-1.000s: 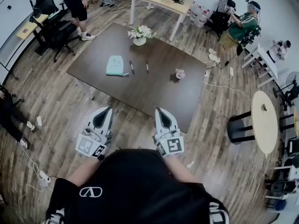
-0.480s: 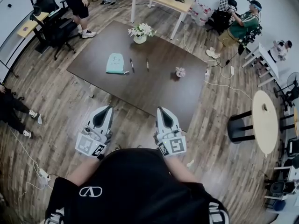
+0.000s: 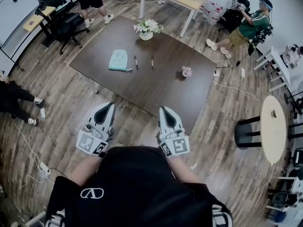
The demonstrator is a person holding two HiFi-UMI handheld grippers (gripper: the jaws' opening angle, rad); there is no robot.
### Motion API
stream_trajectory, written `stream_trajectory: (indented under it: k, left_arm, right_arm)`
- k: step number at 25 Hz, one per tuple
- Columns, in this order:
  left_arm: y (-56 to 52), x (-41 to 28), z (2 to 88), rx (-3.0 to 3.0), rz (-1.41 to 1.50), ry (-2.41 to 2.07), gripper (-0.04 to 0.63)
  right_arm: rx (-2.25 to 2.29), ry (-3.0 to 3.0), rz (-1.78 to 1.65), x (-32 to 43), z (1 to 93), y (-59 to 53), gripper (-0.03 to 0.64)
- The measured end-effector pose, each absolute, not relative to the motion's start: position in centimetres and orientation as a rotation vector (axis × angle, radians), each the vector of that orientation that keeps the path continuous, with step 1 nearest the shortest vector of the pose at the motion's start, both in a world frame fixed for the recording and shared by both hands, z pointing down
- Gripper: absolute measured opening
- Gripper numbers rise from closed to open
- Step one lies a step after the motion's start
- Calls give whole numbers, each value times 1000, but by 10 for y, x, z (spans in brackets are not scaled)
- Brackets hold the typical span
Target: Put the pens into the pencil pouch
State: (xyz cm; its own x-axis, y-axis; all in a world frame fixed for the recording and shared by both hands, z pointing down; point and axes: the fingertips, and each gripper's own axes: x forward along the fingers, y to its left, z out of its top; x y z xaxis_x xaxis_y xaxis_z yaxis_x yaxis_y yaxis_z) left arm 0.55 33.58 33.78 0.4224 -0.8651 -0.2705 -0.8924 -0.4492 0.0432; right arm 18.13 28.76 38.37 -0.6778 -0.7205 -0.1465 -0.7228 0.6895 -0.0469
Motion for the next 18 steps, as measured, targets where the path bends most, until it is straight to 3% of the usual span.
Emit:
stream_trajectory:
  k: [7, 18]
  left_arm:
    - [309, 5, 347, -2534, 344, 1644, 3]
    - [164, -75, 355, -2564, 380, 1572, 3]
  right_arm:
    - [-1114, 2763, -13, 177, 394, 253, -2]
    - [-1228, 2734, 55, 112, 390, 127, -2]
